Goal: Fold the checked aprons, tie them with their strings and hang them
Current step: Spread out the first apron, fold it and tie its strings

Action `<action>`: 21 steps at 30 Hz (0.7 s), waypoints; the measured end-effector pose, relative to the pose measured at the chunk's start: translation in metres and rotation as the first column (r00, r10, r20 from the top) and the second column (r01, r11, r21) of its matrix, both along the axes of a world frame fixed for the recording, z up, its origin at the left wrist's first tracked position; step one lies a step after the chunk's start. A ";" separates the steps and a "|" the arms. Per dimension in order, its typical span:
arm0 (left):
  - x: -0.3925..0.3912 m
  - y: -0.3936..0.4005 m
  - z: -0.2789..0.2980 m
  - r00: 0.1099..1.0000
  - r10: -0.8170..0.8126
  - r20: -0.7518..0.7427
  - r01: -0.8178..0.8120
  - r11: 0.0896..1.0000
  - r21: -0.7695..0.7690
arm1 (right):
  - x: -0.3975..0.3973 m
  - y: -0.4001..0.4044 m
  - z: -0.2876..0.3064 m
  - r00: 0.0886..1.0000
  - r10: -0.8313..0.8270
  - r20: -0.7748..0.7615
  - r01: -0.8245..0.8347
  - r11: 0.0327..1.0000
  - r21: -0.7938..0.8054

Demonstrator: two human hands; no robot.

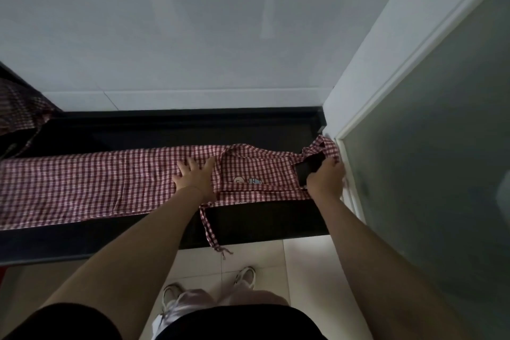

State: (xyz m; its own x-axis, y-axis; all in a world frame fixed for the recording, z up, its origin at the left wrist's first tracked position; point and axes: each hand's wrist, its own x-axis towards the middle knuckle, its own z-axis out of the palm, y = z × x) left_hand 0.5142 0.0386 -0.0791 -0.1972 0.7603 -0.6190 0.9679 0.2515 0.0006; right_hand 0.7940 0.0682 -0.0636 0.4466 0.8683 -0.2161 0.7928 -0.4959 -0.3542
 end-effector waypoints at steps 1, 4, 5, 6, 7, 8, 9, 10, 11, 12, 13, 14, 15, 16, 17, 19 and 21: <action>0.001 -0.001 -0.001 1.000 -0.014 0.006 0.014 1.000 -0.005 | -0.002 -0.003 0.000 0.999 0.032 0.004 -0.032 0.997 0.074; 0.000 -0.005 0.000 0.999 -0.026 0.040 0.026 1.000 0.008 | -0.015 -0.011 0.002 0.989 0.108 -0.097 -0.098 0.990 0.098; 0.000 -0.006 0.001 0.998 -0.038 0.053 0.036 0.999 0.036 | -0.020 -0.014 0.003 0.979 0.097 -0.180 -0.095 0.995 0.017; 0.000 -0.007 0.001 0.996 -0.058 0.065 0.053 0.996 0.073 | -0.024 -0.020 0.003 0.957 0.051 -0.285 -0.090 0.988 -0.125; 0.002 -0.009 0.000 0.994 -0.077 0.080 0.067 0.992 0.110 | -0.027 -0.026 0.002 0.917 -0.021 -0.399 -0.113 0.945 -0.308; 0.004 -0.012 -0.001 0.991 -0.083 0.102 0.068 0.988 0.141 | -0.030 -0.032 0.003 0.874 -0.083 -0.479 -0.186 0.854 -0.487; 0.007 -0.014 -0.003 0.989 -0.076 0.127 0.056 0.986 0.156 | -0.035 -0.037 0.006 0.834 -0.147 -0.532 -0.267 0.736 -0.623; 0.010 -0.017 -0.005 0.986 -0.067 0.150 0.044 0.988 0.149 | -0.039 -0.043 0.007 0.793 -0.245 -0.557 -0.301 0.637 -0.710; 0.012 -0.020 -0.007 0.985 -0.059 0.164 0.036 0.990 0.136 | -0.043 -0.046 0.008 0.734 -0.375 -0.566 -0.268 0.605 -0.750; 0.013 -0.024 -0.010 0.984 -0.057 0.169 0.036 0.991 0.125 | -0.047 -0.049 0.006 0.633 -0.507 -0.585 -0.162 0.652 -0.740; 0.012 -0.025 -0.013 0.983 -0.065 0.174 0.043 0.991 0.129 | -0.051 -0.051 0.002 0.494 -0.608 -0.622 0.012 0.720 -0.694; 0.011 -0.026 -0.014 0.982 -0.068 0.178 0.044 0.990 0.137 | -0.054 -0.055 -0.003 0.339 -0.670 -0.660 0.193 0.736 -0.648; 0.010 -0.027 -0.014 0.981 -0.069 0.183 0.042 0.989 0.145 | -0.058 -0.057 -0.004 0.180 -0.703 -0.688 0.334 0.701 -0.630; 0.010 -0.027 -0.013 0.980 -0.070 0.186 0.041 0.988 0.152 | -0.062 -0.060 -0.005 0.041 -0.709 -0.704 0.425 0.650 -0.630; 0.010 -0.026 -0.012 0.979 -0.072 0.189 0.043 0.987 0.153 | -0.065 -0.061 -0.005 -0.063 -0.704 -0.708 0.478 0.601 -0.640; 0.009 -0.026 -0.010 0.978 -0.076 0.195 0.048 0.988 0.144 | -0.070 -0.061 -0.006 -0.171 -0.692 -0.701 0.536 0.532 -0.656; 0.009 -0.026 -0.011 0.977 -0.076 0.200 0.048 0.989 0.138 | -0.074 -0.057 -0.005 -0.167 -0.702 -0.692 0.565 0.507 -0.651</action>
State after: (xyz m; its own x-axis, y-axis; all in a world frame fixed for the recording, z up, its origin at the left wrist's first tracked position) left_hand 0.5227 0.0125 -0.0901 -0.0270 0.8444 -0.5350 0.9575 0.1757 0.2290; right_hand 0.7205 0.0116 -0.0686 0.2412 0.2346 -0.9417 -0.6987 -0.6314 -0.3362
